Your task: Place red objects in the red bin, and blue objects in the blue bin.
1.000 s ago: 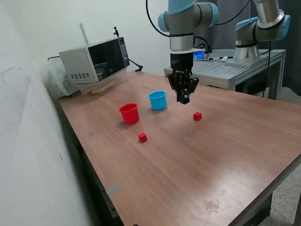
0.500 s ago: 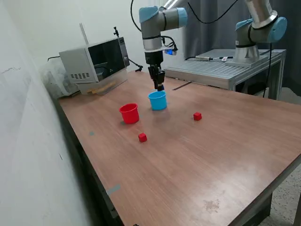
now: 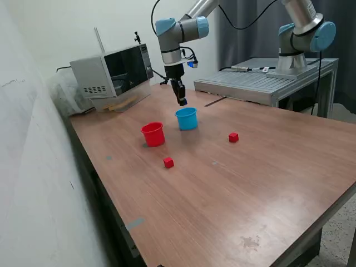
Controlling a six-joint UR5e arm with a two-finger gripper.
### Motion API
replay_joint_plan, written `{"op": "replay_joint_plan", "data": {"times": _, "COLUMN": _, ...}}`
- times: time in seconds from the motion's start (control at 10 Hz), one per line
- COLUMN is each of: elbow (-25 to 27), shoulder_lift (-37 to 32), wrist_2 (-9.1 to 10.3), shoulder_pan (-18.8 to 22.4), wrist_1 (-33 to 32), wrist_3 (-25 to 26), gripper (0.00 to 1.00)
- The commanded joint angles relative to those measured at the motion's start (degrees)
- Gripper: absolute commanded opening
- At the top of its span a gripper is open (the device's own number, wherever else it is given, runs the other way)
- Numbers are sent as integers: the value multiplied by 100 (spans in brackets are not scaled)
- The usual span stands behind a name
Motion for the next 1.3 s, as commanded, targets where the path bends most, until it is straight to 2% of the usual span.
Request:
{"op": "replay_joint_plan", "data": {"times": 0.0, "elbow": 137, "shoulder_lift": -7, "wrist_2": 15, "shoulder_pan": 20, "wrist_1": -1, "wrist_3": -14, "gripper": 0}}
{"op": "replay_joint_plan", "data": {"times": 0.1, "elbow": 155, "shoulder_lift": -15, "wrist_2": 24, "shoulder_pan": 20, "wrist_1": -1, "wrist_3": -14, "gripper": 0}}
{"op": "replay_joint_plan", "data": {"times": 0.2, "elbow": 163, "shoulder_lift": -15, "wrist_2": 24, "shoulder_pan": 20, "wrist_1": -1, "wrist_3": -14, "gripper": 100}}
{"op": "replay_joint_plan", "data": {"times": 0.6, "elbow": 111, "shoulder_lift": -85, "wrist_2": 15, "shoulder_pan": 20, "wrist_1": -28, "wrist_3": -31, "gripper": 100}}
{"op": "replay_joint_plan", "data": {"times": 0.8, "elbow": 111, "shoulder_lift": -610, "wrist_2": 33, "shoulder_pan": 98, "wrist_1": 34, "wrist_3": -338, "gripper": 100}}
{"op": "replay_joint_plan", "data": {"times": 0.9, "elbow": 146, "shoulder_lift": -952, "wrist_2": 33, "shoulder_pan": 395, "wrist_1": 156, "wrist_3": -356, "gripper": 100}}
{"op": "replay_joint_plan", "data": {"times": 1.2, "elbow": 111, "shoulder_lift": -1981, "wrist_2": 24, "shoulder_pan": 1142, "wrist_1": 1174, "wrist_3": -356, "gripper": 100}}
